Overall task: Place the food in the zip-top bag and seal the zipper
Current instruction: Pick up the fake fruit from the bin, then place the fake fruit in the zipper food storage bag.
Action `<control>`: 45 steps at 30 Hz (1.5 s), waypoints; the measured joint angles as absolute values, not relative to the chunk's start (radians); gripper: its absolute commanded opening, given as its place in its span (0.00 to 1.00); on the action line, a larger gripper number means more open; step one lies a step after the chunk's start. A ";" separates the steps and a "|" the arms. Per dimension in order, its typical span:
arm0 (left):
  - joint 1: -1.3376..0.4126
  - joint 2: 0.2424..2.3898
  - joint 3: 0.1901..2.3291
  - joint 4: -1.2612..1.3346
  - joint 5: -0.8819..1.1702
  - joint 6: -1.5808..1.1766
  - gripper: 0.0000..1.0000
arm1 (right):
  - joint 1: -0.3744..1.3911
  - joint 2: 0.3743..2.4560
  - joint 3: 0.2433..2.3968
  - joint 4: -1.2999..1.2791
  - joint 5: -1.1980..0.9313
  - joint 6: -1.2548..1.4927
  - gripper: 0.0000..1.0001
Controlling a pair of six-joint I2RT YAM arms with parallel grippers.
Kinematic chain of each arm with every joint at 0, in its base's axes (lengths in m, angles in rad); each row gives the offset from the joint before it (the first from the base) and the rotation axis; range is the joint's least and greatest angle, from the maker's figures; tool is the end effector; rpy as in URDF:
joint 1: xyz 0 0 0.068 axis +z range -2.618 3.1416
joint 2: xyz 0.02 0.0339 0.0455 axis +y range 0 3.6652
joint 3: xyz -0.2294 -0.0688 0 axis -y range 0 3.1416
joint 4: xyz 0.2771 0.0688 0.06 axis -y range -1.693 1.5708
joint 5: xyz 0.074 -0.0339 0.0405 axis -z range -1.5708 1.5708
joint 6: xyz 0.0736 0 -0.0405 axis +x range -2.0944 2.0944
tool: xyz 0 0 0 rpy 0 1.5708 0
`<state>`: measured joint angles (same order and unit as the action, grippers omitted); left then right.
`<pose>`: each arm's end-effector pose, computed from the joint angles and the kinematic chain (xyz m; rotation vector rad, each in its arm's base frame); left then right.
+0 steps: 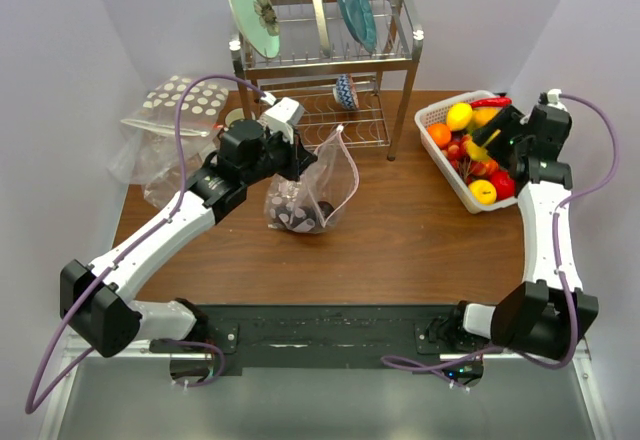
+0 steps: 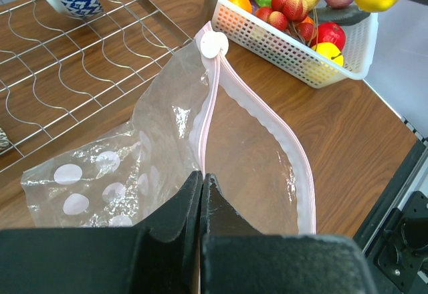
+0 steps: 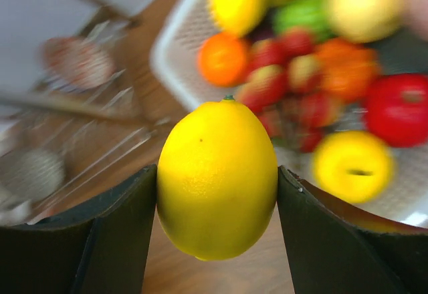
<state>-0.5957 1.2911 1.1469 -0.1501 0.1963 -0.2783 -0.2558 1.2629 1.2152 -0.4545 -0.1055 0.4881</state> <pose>0.3060 -0.2248 0.3111 0.4441 1.8832 -0.7780 0.3494 -0.0834 0.3080 0.6949 1.9601 0.2515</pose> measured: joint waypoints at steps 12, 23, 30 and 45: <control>-0.596 1.289 1.147 -0.151 0.194 -0.278 0.00 | 0.057 1.163 1.156 -0.298 -0.560 0.642 0.61; -0.596 1.275 1.147 -0.152 0.194 -0.277 0.00 | 0.425 1.153 1.149 -0.239 -0.567 0.647 0.60; -0.596 1.258 1.147 -0.153 0.196 -0.277 0.00 | 0.567 1.297 1.150 -0.209 -0.493 0.648 0.59; -0.596 1.145 1.124 -0.118 0.283 -0.270 0.00 | 0.593 1.385 1.109 -0.032 -0.268 0.717 0.60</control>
